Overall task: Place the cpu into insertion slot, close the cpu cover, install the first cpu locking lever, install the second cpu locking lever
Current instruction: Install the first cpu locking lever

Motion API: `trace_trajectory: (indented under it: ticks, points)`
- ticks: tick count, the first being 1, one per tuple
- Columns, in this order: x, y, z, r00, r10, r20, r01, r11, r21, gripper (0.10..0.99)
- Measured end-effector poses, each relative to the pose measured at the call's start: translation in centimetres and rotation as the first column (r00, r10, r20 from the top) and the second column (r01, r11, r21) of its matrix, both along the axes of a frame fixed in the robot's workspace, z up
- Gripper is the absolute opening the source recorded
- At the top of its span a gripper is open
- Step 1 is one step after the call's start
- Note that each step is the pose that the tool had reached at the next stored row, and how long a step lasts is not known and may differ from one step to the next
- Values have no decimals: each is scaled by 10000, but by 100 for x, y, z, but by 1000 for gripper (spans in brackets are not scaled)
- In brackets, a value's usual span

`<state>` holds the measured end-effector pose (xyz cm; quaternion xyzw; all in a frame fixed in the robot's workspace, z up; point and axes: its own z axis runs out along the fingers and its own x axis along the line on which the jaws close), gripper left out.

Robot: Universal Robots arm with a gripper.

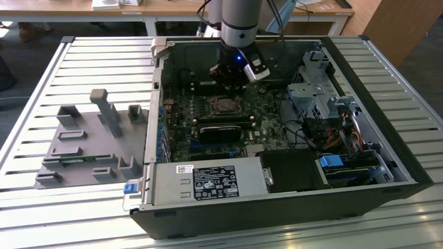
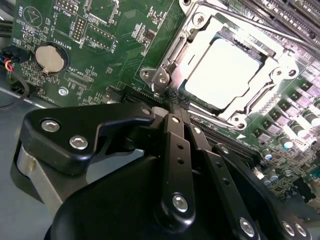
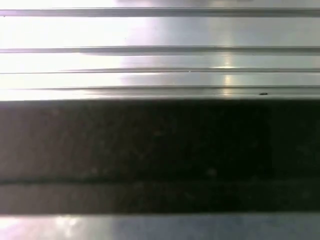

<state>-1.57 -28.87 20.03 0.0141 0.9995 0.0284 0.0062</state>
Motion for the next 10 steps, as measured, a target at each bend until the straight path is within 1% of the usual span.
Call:
trace_trajectory:
  ticks: [4,10]
  points:
    - [-1,3,-13,10000,-1,-3,1,10000,-60,106]
    - [-1,22,-45,10000,-1,-4,1,10000,-74,106]
